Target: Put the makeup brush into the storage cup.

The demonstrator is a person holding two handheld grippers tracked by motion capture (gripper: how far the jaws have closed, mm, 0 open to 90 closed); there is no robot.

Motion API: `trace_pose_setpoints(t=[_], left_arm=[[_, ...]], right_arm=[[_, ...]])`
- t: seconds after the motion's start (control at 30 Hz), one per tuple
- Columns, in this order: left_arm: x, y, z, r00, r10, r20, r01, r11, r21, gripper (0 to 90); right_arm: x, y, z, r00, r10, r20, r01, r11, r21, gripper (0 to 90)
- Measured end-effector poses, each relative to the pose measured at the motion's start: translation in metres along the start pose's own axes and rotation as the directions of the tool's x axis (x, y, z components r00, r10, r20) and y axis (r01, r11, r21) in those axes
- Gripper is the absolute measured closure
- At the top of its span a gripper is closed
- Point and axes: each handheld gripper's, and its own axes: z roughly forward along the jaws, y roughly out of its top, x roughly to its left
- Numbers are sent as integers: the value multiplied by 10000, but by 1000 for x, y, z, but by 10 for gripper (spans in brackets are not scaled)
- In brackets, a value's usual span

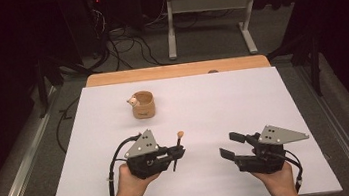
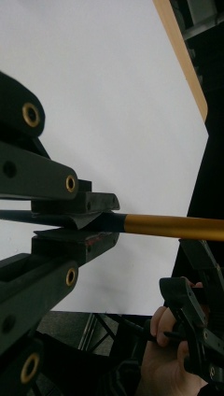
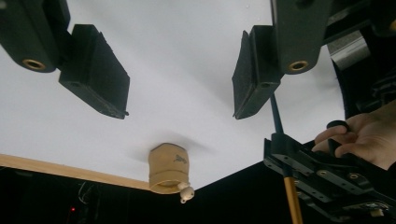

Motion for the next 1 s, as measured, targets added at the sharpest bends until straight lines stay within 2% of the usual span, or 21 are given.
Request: trace_pose_setpoints(t=[0.57, 0.8, 1.0], left_arm=[[2, 1, -5, 9999, -85, -61, 84, 9997, -245, 830], [3, 1, -5, 10000, -63, -60, 61, 9997, -232, 830], [3, 1, -5, 9999, -77, -64, 76, 9997, -238, 830]], right_arm=[[-14, -12, -15, 9973, 95, 722, -97, 10000, 25, 338], [-21, -15, -22, 9923, 196, 1220, -184, 9998, -111, 305], [-24, -20, -26, 9898, 253, 1399, -221, 9995, -246, 307]])
